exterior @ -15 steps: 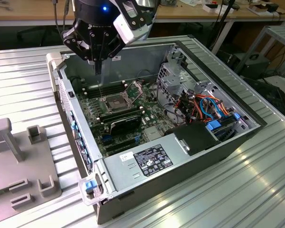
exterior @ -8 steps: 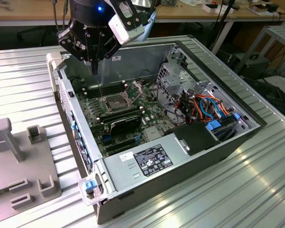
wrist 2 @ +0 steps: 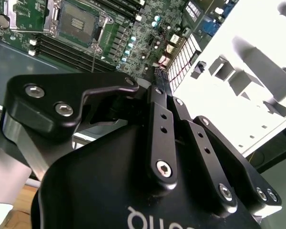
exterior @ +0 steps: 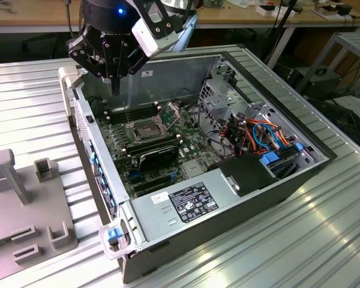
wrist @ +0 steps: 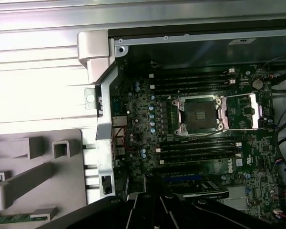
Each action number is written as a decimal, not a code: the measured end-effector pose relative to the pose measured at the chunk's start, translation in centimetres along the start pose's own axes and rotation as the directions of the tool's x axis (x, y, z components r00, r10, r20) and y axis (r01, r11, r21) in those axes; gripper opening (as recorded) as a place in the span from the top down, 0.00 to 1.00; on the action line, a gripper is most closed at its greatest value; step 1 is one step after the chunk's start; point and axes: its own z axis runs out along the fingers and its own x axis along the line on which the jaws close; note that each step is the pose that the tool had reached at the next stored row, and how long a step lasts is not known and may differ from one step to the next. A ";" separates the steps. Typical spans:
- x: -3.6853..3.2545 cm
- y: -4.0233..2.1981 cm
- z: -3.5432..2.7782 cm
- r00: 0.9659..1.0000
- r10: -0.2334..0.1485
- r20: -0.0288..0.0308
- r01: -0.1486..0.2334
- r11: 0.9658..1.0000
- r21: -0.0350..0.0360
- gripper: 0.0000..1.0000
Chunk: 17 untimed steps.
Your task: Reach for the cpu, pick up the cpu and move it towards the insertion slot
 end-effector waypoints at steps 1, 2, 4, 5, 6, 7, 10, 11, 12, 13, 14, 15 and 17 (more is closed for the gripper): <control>0.08 -0.01 0.00 1.000 0.000 0.000 0.000 1.000 0.000 0.89; 0.18 -0.02 0.00 1.000 0.000 0.000 0.000 1.000 0.000 0.89; 0.33 -0.02 0.00 1.000 0.000 0.000 0.000 1.000 0.000 0.89; 0.45 -0.03 0.00 1.000 0.000 -0.001 0.000 1.000 0.000 0.89; 0.52 -0.04 0.00 1.000 0.000 -0.001 0.000 1.000 0.000 0.89; 0.61 -0.05 0.00 1.000 0.000 -0.001 0.000 1.000 0.000 0.89; 0.93 -0.07 0.00 1.000 0.000 -0.001 0.000 1.000 0.000 0.89; 1.00 -0.08 0.01 1.000 0.000 -0.001 0.000 1.000 0.000 0.89; 1.10 -0.08 0.01 1.000 0.000 -0.002 0.000 1.000 0.000 0.89; 1.22 -0.09 0.01 1.000 0.000 -0.002 0.000 1.000 0.000 0.89; 1.30 -0.10 0.01 1.000 0.000 -0.002 0.000 1.000 0.000 0.89; 1.37 -0.11 0.01 1.000 0.000 -0.002 0.000 1.000 0.000 0.89; 1.60 -0.12 0.01 1.000 0.000 -0.002 0.000 1.000 0.000 0.89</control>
